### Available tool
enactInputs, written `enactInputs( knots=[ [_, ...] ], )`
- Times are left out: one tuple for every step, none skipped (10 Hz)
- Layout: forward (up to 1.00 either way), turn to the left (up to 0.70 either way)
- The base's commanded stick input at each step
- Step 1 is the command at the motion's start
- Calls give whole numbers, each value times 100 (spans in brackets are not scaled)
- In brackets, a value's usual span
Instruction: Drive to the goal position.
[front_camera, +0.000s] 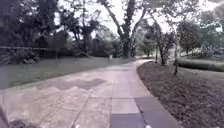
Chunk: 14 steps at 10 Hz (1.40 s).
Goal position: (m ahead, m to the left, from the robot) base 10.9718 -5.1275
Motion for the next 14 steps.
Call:
enactInputs(
  knots=[
    [70, 0],
    [70, 0],
    [70, 0],
    [70, 0],
    [70, 0],
    [70, 0],
    [70, 0],
    [70, 0],
    [70, 0],
    [70, 0],
    [70, 0],
    [70, 0],
    [70, 0],
    [70, -14]
  ],
)
